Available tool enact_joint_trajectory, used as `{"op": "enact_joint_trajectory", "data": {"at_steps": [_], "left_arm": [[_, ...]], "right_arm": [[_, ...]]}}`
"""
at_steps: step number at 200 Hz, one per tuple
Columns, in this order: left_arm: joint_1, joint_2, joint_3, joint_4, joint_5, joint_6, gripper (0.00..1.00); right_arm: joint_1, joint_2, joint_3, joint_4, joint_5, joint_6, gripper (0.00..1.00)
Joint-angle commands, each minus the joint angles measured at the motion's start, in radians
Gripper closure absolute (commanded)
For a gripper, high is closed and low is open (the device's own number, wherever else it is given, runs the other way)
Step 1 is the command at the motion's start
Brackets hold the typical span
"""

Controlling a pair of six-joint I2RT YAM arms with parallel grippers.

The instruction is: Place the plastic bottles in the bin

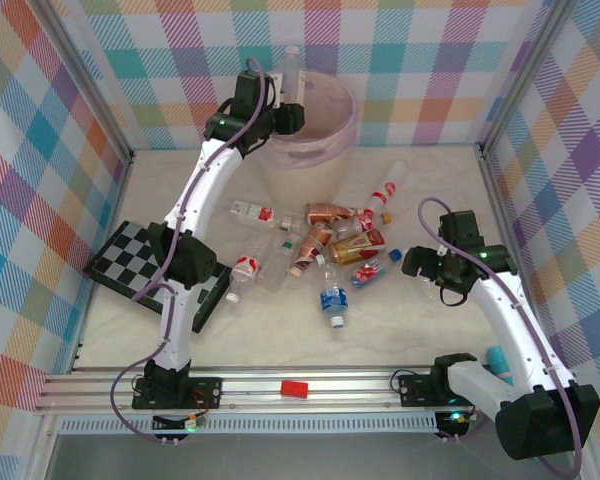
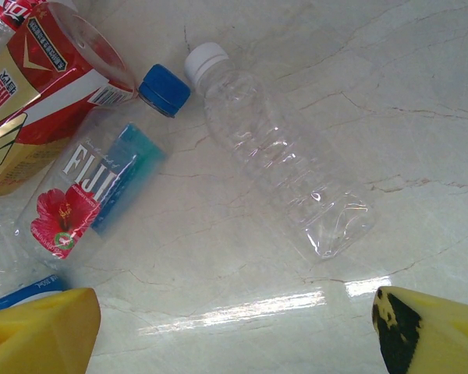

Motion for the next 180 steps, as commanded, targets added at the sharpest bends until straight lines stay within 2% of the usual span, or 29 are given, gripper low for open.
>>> {"op": "enact_joint_trajectory", "data": {"at_steps": [1,19,46,76,128,180], "left_arm": [[0.012,0.038,0.019,-0.050,0.030,0.010,0.42],[0.010,0.039,0.019,-0.046,0.035,0.010,0.29],[0.012,0.033,0.019,-0.040,0.037,0.008,0.20],[0.012,0.021,0.012,-0.032,0.048,0.003,0.17],[0.012,-0.015,0.015,0.022,0.110,-0.005,0.15],[0.015,-0.098,0.010,0.093,0.165,-0.019,0.01]], "right_arm": [[-0.003,-0.016,-0.005,-0.003,-0.005,0.013,0.10],[-0.004,-0.013,-0.008,-0.005,0.006,0.012,0.09],[-0.004,0.002,-0.009,-0.002,0.032,0.003,0.09],[-0.004,0.060,-0.005,0.008,0.084,-0.037,0.07],[-0.019,0.191,-0.029,0.082,0.092,-0.043,0.05],[-0.057,0.356,-0.055,0.175,0.096,-0.057,0.05]]}}
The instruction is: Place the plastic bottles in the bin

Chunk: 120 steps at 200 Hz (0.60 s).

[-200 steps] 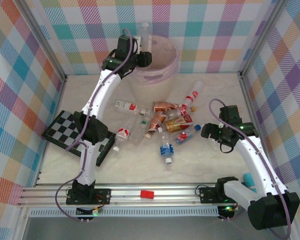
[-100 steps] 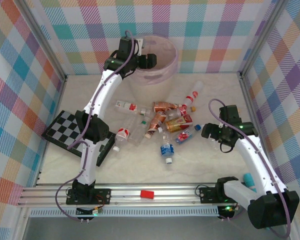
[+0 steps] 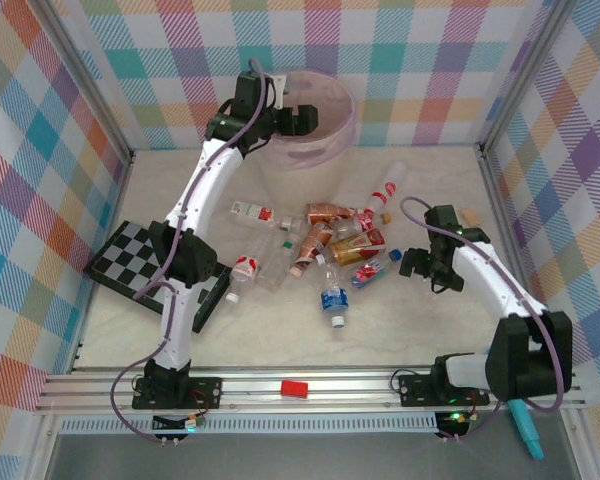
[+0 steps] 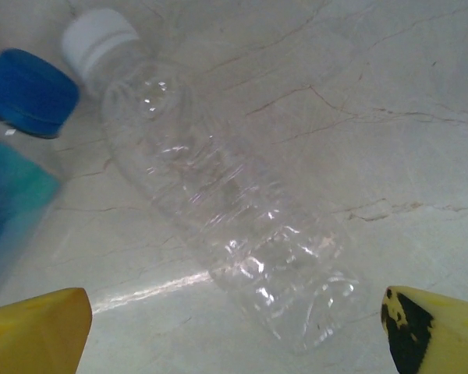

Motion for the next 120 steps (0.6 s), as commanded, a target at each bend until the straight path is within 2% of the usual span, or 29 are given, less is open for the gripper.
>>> {"op": "enact_joint_trajectory", "data": {"at_steps": [1,35,73,93,120], "left_arm": [[0.008,-0.108,0.005,0.065,0.042,-0.007,0.00],[0.008,-0.211,-0.041,0.121,0.024,-0.006,0.00],[0.008,-0.377,-0.197,0.187,-0.008,-0.002,0.00],[0.009,-0.468,-0.274,0.176,-0.038,0.004,0.00],[0.008,-0.656,-0.555,0.246,-0.076,-0.008,0.00]], "right_arm": [[-0.031,0.046,-0.017,0.056,0.012,-0.024,0.05],[-0.059,0.128,-0.020,0.113,-0.019,-0.044,0.06],[-0.080,0.235,0.021,0.120,-0.095,-0.066,0.07],[-0.083,0.273,0.039,0.120,-0.113,-0.070,0.12],[-0.086,0.271,0.029,0.157,-0.130,-0.059,0.21]]}}
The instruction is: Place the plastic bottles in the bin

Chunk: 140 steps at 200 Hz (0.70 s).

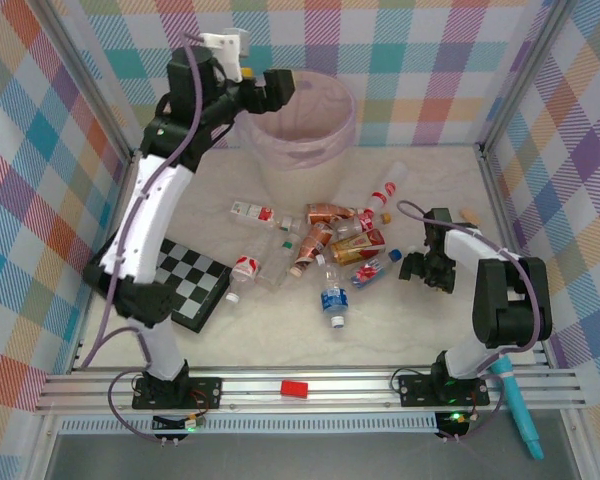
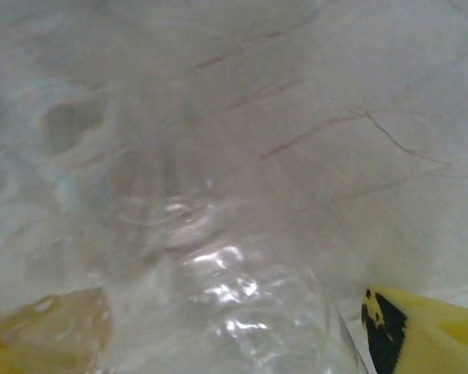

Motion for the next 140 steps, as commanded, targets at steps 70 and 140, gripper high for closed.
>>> {"op": "enact_joint_trajectory", "data": {"at_steps": [70,140], "left_arm": [[0.007,-0.601,-0.848,0.126,-0.073,-0.140,0.00],[-0.082,-0.956,-1.402,0.032,-0.144,-0.323,0.03]], "right_arm": [[-0.011,0.023,0.031,0.038,-0.057,-0.002,0.36],[-0.010,0.034,0.032,0.049,-0.091,-0.011,0.44]]}}
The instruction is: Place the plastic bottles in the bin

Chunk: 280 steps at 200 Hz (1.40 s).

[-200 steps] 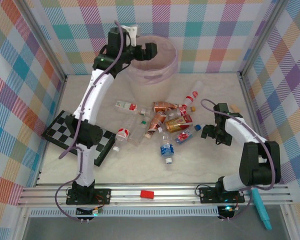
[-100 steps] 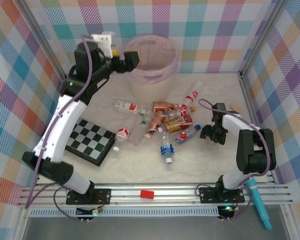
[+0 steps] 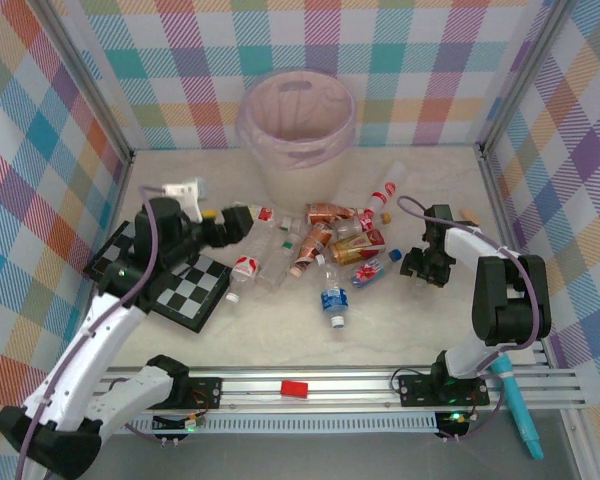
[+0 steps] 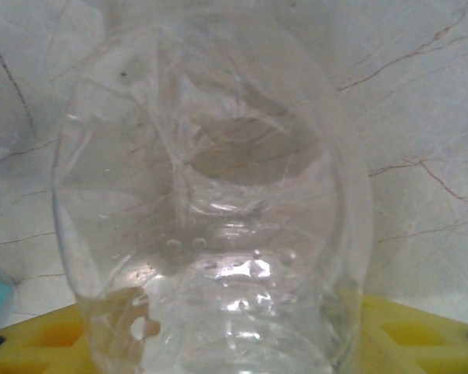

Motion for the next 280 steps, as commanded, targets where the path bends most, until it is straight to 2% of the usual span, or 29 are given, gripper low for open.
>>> {"op": "enact_joint_trajectory", "data": {"at_steps": [1,18,48,105,128,166,211,246,280], "left_arm": [[-0.051,-0.063,-0.136,-0.063,-0.073,-0.084,0.03],[-0.096,-0.118,-0.235,-0.039,-0.135,-0.113,0.04],[-0.104,-0.190,-0.350,0.014,-0.243,-0.143,0.05],[-0.104,-0.080,-0.408,0.149,-0.148,-0.161,0.05],[-0.117,-0.058,-0.433,0.176,-0.155,-0.172,0.05],[-0.145,-0.007,-0.442,0.182,-0.146,-0.164,0.06],[-0.194,0.057,-0.439,0.168,-0.172,-0.142,0.06],[-0.205,0.090,-0.428,0.182,-0.140,-0.131,0.06],[-0.227,0.134,-0.403,0.165,-0.158,-0.114,0.06]], "right_arm": [[-0.005,0.017,0.014,0.007,-0.029,-0.009,0.44],[-0.005,0.009,0.013,0.002,-0.028,-0.009,0.48],[-0.005,-0.034,0.009,-0.032,-0.025,0.004,0.51],[-0.005,-0.140,0.030,-0.124,-0.023,0.005,0.54],[-0.006,-0.210,0.052,-0.182,-0.024,-0.007,0.56],[-0.004,-0.332,0.155,-0.278,-0.152,-0.031,0.57],[-0.004,-0.398,0.338,-0.354,-0.264,-0.038,0.57],[0.000,-0.385,0.497,-0.364,-0.352,-0.042,0.57],[0.041,-0.294,0.657,-0.344,-0.446,-0.056,0.57]]}}
